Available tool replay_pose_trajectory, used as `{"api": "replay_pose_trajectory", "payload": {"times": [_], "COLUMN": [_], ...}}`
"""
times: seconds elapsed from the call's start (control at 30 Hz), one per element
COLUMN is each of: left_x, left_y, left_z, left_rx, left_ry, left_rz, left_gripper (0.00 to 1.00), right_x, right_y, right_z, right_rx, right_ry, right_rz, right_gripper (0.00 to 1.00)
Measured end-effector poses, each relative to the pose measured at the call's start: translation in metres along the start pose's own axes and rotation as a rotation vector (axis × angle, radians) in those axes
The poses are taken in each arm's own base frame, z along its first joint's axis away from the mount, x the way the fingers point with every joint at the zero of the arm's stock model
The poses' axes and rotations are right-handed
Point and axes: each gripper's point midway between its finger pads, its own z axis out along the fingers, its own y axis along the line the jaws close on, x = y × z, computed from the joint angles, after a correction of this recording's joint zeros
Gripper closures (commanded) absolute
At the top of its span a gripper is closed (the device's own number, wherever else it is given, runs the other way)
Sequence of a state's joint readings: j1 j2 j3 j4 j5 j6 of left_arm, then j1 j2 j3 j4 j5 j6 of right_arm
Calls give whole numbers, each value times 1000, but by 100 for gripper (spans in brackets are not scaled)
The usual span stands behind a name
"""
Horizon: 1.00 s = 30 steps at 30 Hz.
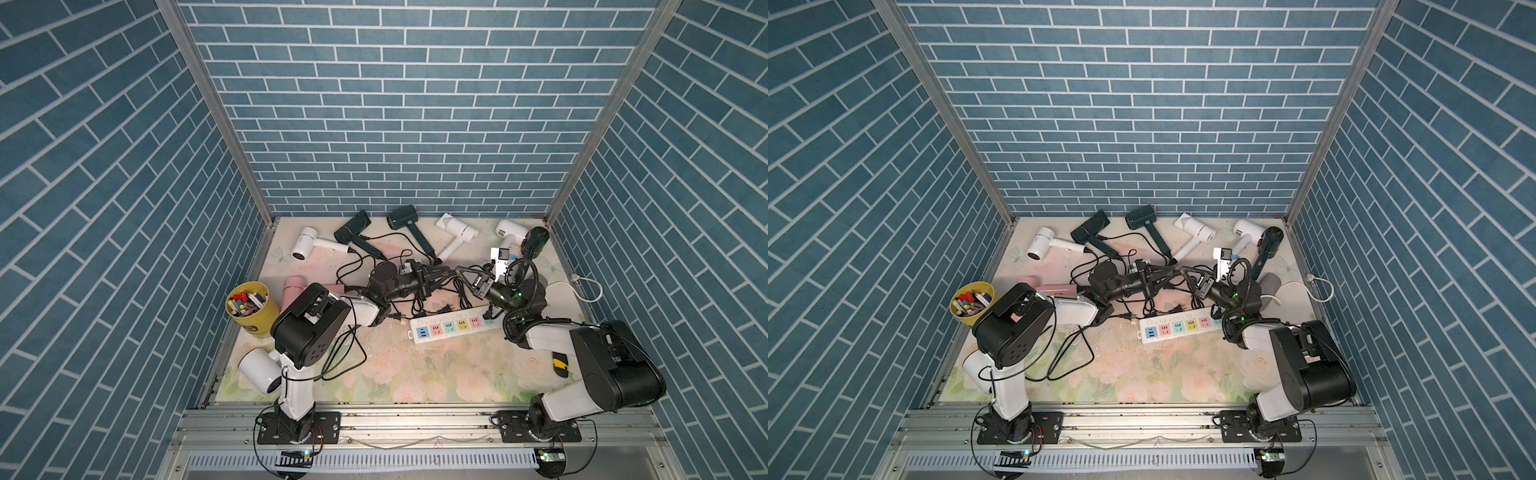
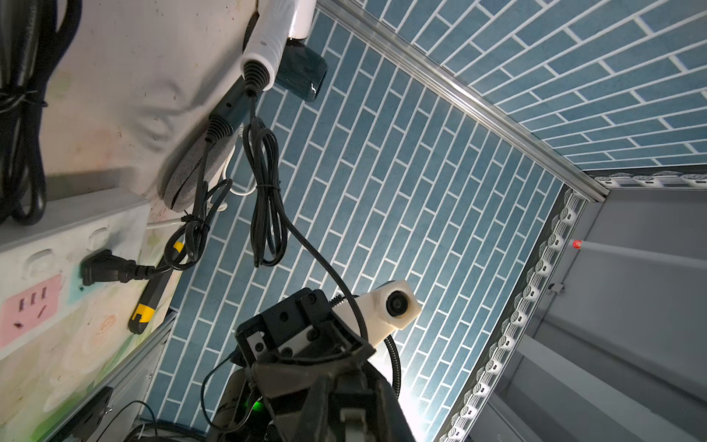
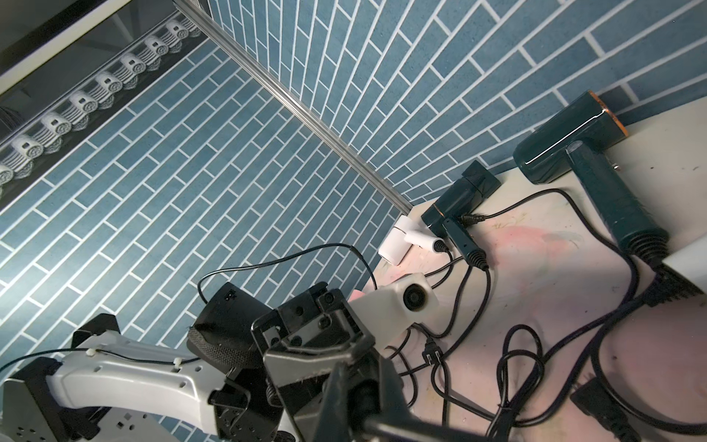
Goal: Charge the blow dryers
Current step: Pick up the plug from the center of the board.
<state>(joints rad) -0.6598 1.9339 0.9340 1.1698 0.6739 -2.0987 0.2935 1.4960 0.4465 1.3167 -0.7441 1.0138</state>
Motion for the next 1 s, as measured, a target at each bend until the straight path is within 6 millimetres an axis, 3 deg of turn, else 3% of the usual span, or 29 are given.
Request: {"api": "replay_pose_trajectory", "payload": {"times": [0.13, 0.23, 0.37, 0.5, 0.67, 0.83, 1.0], "left_x": [-2, -10, -26, -32, -29, -38, -44], "left_y": [6, 13, 8, -14, -31, -13, 5], "left_z": [0, -5, -34, -66, -83, -111, -147], "left_rx": [-25, -72, -151, -254, -417, -608, -742], "left_ry": [-1, -19, -101, -198, -256, -312, -399], "left_rz": [4, 30, 109, 275, 502, 641, 745], "left_gripper": [48, 34, 21, 19, 19, 19, 19], "right_x": [2, 7, 9, 8, 16, 39, 57], "right_y": [-5, -14, -21, -20, -28, -51, -60], "right_z": [0, -2, -10, -11, -18, -44, -62], "right_rx": [23, 90, 220, 377, 604, 842, 1024], "right_ry": [12, 32, 61, 91, 149, 233, 311], "right_rz": [4, 17, 2, -43, -87, -126, -194], "right_gripper": [100, 100, 100, 100, 100, 100, 100]}}
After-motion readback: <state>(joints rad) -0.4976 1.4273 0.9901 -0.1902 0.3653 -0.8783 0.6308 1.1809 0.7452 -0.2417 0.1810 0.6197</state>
